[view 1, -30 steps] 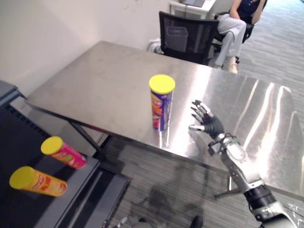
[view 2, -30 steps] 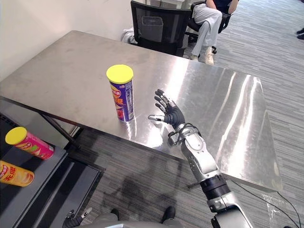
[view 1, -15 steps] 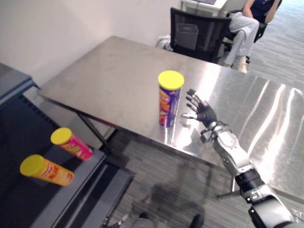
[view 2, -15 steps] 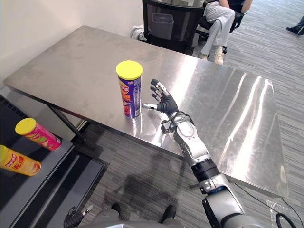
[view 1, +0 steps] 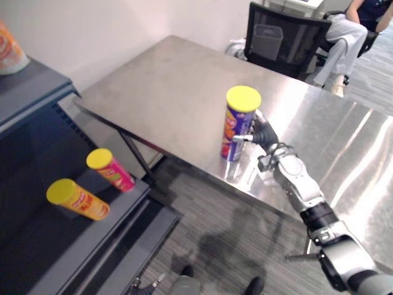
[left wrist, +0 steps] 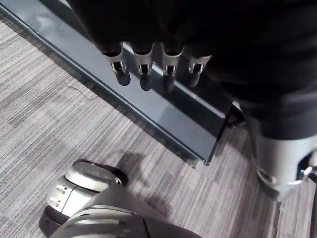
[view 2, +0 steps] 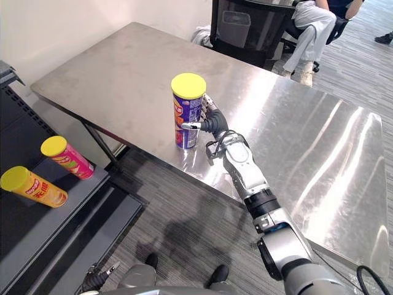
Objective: Put the gum and the chips on the shelf.
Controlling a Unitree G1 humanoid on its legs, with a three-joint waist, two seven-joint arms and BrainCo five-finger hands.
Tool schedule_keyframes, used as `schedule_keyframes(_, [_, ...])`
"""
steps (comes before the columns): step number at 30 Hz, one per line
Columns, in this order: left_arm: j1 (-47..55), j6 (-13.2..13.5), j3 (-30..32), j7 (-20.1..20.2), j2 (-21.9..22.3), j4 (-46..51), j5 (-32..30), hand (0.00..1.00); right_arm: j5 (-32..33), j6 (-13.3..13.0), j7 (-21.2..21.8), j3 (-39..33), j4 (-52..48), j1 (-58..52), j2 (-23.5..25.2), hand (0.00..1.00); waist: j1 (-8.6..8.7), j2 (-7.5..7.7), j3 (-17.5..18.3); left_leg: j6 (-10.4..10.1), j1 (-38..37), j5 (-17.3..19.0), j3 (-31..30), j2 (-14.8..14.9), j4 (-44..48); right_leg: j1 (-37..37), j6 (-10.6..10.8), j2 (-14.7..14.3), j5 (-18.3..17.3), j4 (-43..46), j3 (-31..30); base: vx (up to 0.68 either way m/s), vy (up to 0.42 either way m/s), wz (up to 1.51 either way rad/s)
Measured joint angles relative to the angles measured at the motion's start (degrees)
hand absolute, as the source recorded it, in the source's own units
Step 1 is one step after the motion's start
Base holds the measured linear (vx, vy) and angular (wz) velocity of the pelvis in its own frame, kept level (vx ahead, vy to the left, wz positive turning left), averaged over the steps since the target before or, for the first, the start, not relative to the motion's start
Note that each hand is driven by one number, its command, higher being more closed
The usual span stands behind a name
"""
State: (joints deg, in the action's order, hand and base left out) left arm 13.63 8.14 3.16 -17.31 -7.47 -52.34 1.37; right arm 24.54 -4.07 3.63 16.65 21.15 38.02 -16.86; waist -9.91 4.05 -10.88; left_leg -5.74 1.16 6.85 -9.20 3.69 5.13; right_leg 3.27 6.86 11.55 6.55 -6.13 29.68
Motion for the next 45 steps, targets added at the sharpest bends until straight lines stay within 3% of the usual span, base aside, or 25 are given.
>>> schedule_keyframes(5, [-0.1,0.0,0.0,0.0,0.0,0.3,-0.3,0.0,-1.6,-0.1,-1.0,0.1,0.1,4.1,-0.2,0.0,-1.25,-0.26,-0.2,0.0,1.1,0.0,-0.9,0.1,0.9,0.0,0.0,-0.2,0.0,0.0,0.6,-0.03,-0.009,0.1])
schedule_keyframes(13, [0.0,0.0,0.0,0.1,0.0,0.3,-0.3,0.0,-2.0,-0.3,-0.3,2.0,-1.6,5.8,-0.1,0.0,-1.85,-0.26,-0.2,-0.2,1.8,-0.1,-1.9,0.1,1.4,0.0,0.0,-0.3,0.0,0.0,1.3,-0.01,-0.003,0.04])
schedule_keyframes(14, [0.1,0.0,0.0,0.1,0.0,0.3,-0.3,0.0,-2.0,-0.2,0.1,2.1,-2.4,5.8,-0.1,1.0,-1.79,-0.27,-0.2,-0.2,1.8,-0.1,-1.9,0.1,1.4,0.0,0.0,-0.3,0.0,0.0,1.3,0.0,0.0,0.0])
schedule_keyframes(22, [0.1,0.0,0.0,0.1,0.0,0.2,-0.4,0.0,-1.9,1.0,2.0,5.9,-6.8,5.7,-0.1,1.0,-1.52,-0.3,-0.1,-0.2,1.8,-0.1,-1.4,0.1,1.4,-0.3,0.0,-0.3,0.0,0.0,1.0,0.0,0.001,-0.01])
schedule_keyframes(33, [0.1,0.0,-0.8,0.1,0.0,-0.3,-0.4,0.0,-0.1,-0.3,2.8,5.2,-8.4,0.3,0.2,1.0,-1.23,-0.5,2.0,-0.2,1.5,-0.1,-0.2,0.1,1.0,-1.0,0.0,-0.3,0.0,0.2,-0.3,0.01,0.003,-0.05])
schedule_keyframes(40, [0.0,-0.3,-1.1,0.0,-0.3,-0.9,-0.4,0.0,0.6,-1.7,2.2,3.1,-9.0,-3.9,0.9,1.0,-1.07,-0.07,3.3,-0.2,0.6,-0.1,1.1,0.3,-0.2,-1.0,0.0,-0.3,0.0,0.2,-1.8,-0.01,0.0,-0.1])
schedule_keyframes(45, [-0.3,-1.2,-1.2,-0.1,-0.7,-1.4,-0.4,0.0,0.8,-2.5,-1.0,1.2,-9.0,-5.9,1.7,1.0,-0.98,0.61,3.8,-0.1,-0.5,-0.1,2.4,0.5,-1.0,-1.2,0.0,-0.3,0.0,0.1,-3.0,0.02,0.005,-0.12])
